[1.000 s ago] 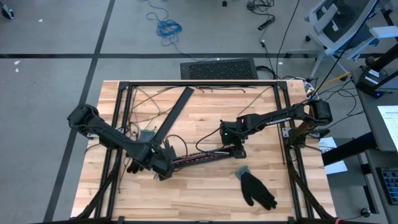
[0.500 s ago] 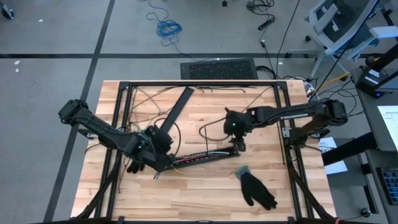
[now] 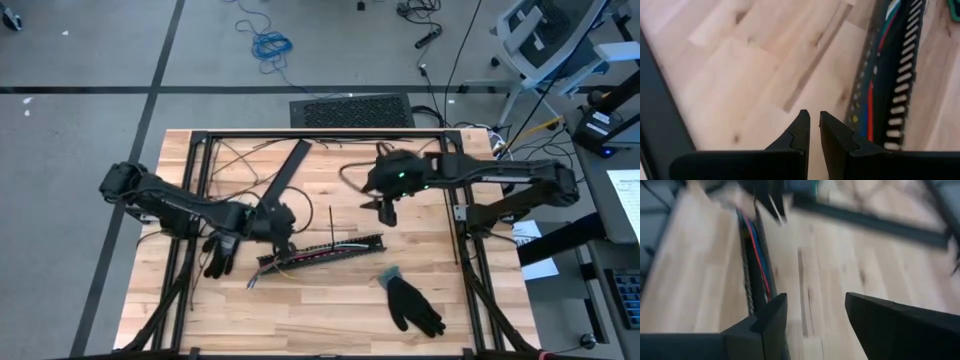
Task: Ziptie cables
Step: Put the ziptied cable wires into the cable duct
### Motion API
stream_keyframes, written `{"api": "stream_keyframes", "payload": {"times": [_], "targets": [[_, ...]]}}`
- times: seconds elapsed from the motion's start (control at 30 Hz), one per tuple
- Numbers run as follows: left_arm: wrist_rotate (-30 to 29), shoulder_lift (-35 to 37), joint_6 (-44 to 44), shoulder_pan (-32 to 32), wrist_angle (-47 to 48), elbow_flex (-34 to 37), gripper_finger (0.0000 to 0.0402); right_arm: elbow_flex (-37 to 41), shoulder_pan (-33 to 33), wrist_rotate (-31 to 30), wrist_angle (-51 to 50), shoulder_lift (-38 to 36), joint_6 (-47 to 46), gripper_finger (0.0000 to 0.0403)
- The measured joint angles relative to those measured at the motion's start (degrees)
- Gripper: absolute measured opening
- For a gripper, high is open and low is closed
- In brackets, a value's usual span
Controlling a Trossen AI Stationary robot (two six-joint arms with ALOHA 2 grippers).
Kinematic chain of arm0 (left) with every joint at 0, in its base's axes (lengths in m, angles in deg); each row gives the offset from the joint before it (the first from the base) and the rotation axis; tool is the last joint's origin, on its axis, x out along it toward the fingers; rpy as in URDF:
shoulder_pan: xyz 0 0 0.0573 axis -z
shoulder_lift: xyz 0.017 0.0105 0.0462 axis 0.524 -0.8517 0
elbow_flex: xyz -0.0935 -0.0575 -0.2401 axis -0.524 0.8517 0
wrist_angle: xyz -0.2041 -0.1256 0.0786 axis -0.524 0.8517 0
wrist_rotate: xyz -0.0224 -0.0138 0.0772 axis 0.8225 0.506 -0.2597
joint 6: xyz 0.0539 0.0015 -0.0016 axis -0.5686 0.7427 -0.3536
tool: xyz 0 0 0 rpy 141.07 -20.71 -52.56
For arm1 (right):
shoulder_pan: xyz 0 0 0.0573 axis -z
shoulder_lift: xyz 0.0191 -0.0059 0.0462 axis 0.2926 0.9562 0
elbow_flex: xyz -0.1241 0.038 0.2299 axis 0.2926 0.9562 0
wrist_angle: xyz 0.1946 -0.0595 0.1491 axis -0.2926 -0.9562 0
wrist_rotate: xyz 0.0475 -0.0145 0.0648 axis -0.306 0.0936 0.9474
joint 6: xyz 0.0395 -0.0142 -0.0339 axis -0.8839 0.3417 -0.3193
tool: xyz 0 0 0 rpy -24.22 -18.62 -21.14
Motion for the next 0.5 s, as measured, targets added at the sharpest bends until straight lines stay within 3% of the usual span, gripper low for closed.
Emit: {"api": "stream_keyframes", "payload": {"times": [0.27,0.5], "targets": [[6.8,0.4,-11.5,-3.3,0.1,-0.1,0.004,-4.5,-1.8,3.1,-0.2,-3.0,-6.7,0.019],[7.7,0.4,-12.1,-1.9,4.0,-0.1,0.004,-4.4,-12.1,-0.2,-7.8,6.5,-1.0,0.0151]]}}
